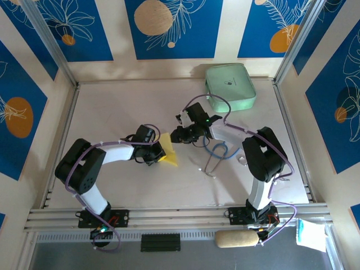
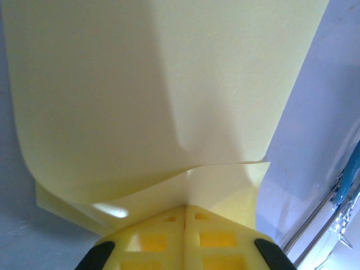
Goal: Fold a paper plane with a square sheet of paper (pick it up from the middle)
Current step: Third fold the triangle at the center of the table.
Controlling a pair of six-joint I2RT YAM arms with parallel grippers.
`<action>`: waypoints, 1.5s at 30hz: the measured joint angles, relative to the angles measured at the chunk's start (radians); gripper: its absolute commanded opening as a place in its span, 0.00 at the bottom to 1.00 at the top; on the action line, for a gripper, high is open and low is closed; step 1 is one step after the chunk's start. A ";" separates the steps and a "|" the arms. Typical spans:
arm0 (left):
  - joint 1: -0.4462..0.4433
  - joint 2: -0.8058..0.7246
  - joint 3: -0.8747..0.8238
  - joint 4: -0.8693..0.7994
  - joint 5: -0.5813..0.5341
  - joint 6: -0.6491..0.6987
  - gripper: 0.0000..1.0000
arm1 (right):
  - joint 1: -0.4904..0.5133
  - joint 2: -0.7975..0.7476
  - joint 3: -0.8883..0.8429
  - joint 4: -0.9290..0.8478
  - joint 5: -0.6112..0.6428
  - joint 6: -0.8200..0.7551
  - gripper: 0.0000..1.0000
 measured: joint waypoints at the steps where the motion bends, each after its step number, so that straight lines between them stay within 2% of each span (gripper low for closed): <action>1: 0.000 0.000 0.000 0.000 0.000 0.000 0.06 | 0.002 0.000 -0.005 -0.004 -0.010 -0.002 0.18; 15: 0.000 0.000 0.000 0.001 0.000 0.000 0.07 | 0.075 0.064 -0.042 -0.078 -0.057 -0.070 0.08; 27: 0.000 0.000 0.000 0.001 0.000 -0.001 0.07 | 0.104 0.122 -0.041 -0.107 -0.046 -0.091 0.06; 45: 0.000 0.000 0.000 0.001 0.000 -0.001 0.07 | 0.106 0.123 -0.035 -0.127 0.012 -0.103 0.06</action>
